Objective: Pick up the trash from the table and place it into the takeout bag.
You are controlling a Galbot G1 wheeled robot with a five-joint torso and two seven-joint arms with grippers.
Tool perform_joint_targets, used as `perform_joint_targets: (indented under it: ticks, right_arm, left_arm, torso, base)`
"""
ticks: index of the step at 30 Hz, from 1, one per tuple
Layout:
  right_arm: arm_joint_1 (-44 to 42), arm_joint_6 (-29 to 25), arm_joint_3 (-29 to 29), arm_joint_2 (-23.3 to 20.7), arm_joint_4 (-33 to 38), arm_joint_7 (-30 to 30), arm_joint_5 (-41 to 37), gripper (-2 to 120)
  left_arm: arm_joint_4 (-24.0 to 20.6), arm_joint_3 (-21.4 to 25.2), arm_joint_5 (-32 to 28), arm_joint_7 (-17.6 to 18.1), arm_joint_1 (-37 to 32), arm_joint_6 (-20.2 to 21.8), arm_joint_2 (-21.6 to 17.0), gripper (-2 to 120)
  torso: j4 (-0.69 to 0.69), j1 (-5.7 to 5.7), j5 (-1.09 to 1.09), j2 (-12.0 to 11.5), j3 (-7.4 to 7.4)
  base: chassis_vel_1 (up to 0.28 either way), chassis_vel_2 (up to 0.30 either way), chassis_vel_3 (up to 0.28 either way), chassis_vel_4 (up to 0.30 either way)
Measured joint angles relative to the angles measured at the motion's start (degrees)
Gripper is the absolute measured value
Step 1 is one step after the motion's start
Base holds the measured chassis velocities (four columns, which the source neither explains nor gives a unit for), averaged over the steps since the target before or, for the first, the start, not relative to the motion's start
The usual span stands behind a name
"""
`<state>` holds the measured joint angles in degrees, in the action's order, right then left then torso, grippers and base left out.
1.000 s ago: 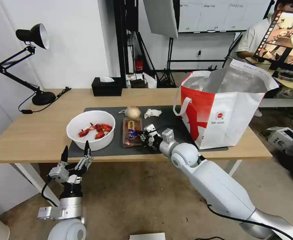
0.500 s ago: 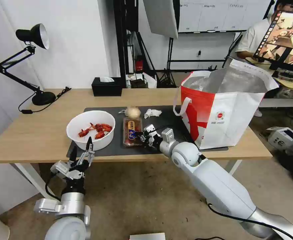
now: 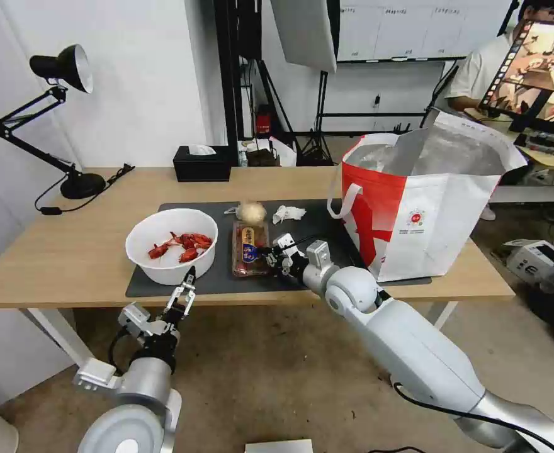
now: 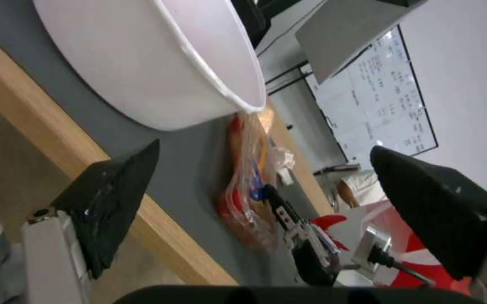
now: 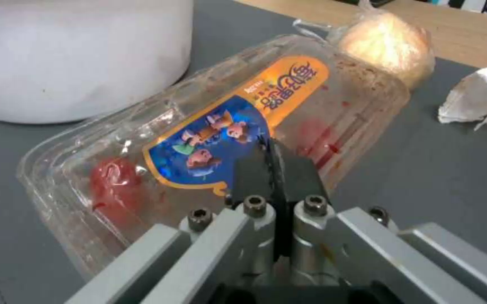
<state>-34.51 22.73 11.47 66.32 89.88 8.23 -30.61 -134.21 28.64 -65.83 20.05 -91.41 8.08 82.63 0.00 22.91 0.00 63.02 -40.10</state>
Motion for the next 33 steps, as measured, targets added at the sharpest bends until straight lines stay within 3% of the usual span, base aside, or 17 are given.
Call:
perform_joint_targets:
  ticks: [14,24,33]
  right_arm:
    - [0.1,0.3,0.2,-0.1,0.0,0.0,0.0,0]
    - [0.3,0.3,0.2,-0.2,0.1,0.1,0.0,0]
    - [0.3,0.4,0.2,-0.2,0.2,0.4,-0.1,0]
  left_arm:
    - [1.9,-1.9,-1.4,1.5,3.5,2.8,-0.2,100]
    - [5.5,-2.1,-4.4,3.6,8.3,7.2,-0.1,100]
    - [8.7,-2.6,-6.1,4.8,12.5,8.4,-0.3,100]
  torso:
    - [0.00,0.00,0.00,0.0,0.00]
    - [0.00,0.00,0.00,0.0,0.00]
    - [0.00,0.00,0.00,0.0,0.00]
  base:
    - [0.000,0.000,0.000,0.000]
    - [0.000,0.000,0.000,0.000]
    - [0.000,0.000,0.000,0.000]
